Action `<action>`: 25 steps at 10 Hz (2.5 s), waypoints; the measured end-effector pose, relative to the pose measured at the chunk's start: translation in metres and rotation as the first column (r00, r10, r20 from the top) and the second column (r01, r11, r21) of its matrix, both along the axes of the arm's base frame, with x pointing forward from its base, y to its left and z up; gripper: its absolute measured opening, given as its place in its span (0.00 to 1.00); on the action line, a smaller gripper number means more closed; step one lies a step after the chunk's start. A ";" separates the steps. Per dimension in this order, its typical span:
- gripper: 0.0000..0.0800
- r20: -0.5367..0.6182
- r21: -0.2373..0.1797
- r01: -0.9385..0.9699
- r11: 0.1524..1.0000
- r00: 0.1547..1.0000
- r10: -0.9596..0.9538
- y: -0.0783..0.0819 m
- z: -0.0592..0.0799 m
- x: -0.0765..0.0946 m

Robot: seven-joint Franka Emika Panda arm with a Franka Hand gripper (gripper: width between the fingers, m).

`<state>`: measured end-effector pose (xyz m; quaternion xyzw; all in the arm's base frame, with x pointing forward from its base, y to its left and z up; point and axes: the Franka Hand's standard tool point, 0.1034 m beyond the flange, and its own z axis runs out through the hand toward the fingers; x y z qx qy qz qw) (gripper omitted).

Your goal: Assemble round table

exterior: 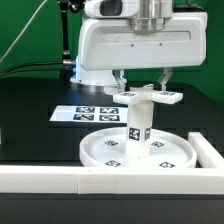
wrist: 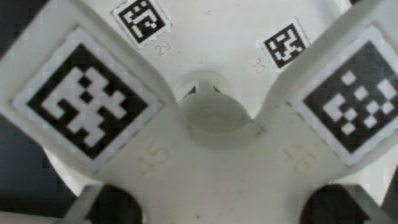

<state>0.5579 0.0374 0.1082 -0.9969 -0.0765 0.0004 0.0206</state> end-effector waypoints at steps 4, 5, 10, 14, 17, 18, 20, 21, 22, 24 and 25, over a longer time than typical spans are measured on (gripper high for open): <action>0.55 -0.001 0.000 0.093 0.996 0.996 -0.093 0.000 0.000 0.000; 0.55 -0.005 0.003 0.181 0.984 0.984 -0.181 0.001 0.000 0.000; 0.55 -0.014 0.044 0.670 0.741 0.742 -0.670 0.003 -0.001 0.002; 0.55 -0.059 0.053 0.897 0.440 0.442 -0.895 0.003 -0.001 0.003; 0.55 -0.090 0.045 0.975 0.218 0.221 -0.971 0.002 -0.002 0.004; 0.55 -0.104 0.049 0.993 0.104 0.109 -0.989 0.002 -0.002 0.003; 0.55 -0.123 0.027 0.994 -0.107 -0.103 -0.987 0.001 -0.002 0.003; 0.55 -0.138 0.022 0.974 -0.224 -0.219 -0.966 0.001 -0.003 0.003; 0.55 -0.151 0.023 0.942 -0.335 -0.328 -0.932 0.001 -0.003 0.004; 0.55 -0.172 -0.004 0.870 -0.493 -0.486 -0.857 0.001 -0.003 0.005; 0.55 -0.177 -0.023 0.823 -0.568 -0.562 -0.808 0.001 -0.003 0.005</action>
Offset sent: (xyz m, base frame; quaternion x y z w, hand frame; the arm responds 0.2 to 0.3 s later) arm -0.0073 0.0002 -0.0028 -0.0012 0.0022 0.0842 0.9964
